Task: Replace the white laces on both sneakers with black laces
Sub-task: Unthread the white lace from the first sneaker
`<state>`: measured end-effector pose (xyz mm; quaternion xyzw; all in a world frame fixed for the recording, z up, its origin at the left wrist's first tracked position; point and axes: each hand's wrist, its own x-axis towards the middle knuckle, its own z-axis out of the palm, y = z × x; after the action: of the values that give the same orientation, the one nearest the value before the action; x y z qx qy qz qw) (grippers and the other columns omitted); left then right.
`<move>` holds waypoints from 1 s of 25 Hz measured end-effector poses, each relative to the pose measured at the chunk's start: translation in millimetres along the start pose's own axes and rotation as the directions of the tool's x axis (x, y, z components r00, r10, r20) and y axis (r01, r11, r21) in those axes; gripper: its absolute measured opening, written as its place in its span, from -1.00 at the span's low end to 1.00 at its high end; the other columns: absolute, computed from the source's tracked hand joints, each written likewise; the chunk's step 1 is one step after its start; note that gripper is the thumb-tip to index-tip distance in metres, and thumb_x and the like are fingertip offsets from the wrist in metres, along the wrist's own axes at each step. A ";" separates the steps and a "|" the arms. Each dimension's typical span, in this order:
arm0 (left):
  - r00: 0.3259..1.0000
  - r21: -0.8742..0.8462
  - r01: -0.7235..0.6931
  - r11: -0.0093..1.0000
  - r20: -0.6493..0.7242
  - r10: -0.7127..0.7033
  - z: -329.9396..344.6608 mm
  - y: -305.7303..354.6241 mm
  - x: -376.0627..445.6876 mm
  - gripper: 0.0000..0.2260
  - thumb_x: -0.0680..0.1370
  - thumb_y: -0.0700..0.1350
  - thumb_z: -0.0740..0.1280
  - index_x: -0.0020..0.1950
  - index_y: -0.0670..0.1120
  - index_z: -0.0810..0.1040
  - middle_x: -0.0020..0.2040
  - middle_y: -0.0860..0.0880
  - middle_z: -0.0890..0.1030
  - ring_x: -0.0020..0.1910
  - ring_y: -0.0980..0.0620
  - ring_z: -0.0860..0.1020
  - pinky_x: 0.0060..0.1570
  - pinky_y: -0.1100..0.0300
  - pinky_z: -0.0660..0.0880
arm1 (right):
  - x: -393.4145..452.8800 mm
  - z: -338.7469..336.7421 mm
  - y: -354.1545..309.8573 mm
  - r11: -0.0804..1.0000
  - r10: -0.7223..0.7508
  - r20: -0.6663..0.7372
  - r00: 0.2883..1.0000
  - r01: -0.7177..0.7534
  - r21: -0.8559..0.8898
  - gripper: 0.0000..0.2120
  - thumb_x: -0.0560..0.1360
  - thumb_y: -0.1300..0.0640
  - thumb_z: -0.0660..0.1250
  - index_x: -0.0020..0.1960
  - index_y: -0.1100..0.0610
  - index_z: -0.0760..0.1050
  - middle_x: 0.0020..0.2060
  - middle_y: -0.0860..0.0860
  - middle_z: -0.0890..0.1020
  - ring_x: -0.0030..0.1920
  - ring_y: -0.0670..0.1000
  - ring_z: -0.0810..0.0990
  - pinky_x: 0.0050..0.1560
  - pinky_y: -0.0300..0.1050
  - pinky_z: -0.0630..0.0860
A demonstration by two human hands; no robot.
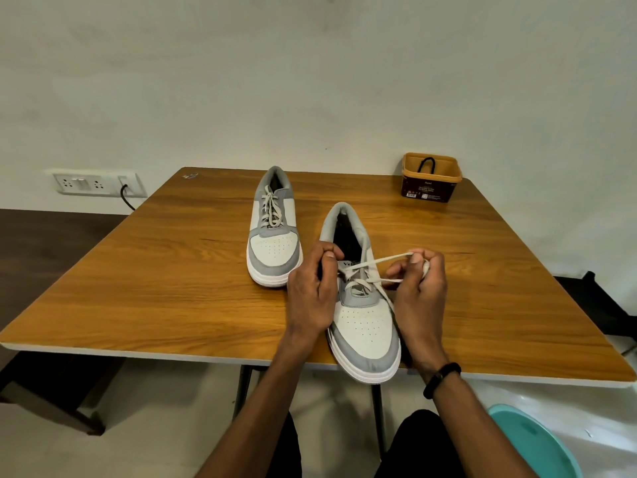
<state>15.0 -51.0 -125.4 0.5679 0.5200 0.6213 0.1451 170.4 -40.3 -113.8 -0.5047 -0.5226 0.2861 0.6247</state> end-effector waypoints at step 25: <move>0.934 0.480 -0.054 0.876 0.334 -0.126 -33.6 62.6 11.9 -0.75 0.59 0.21 0.42 0.19 0.13 0.66 -0.23 0.21 0.61 -0.25 0.18 0.58 -0.23 0.21 0.51 | 20.9 -20.4 -47.7 0.808 0.150 0.749 0.645 0.357 -0.468 0.10 0.13 -0.53 0.48 0.58 -0.39 0.13 0.67 -0.19 0.11 0.63 0.04 0.19 0.52 0.25 0.36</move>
<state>8.2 -84.2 -61.7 0.6787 0.6338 0.3566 0.1024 187.5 -44.2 -60.8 -0.4700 -0.8245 0.2585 0.1801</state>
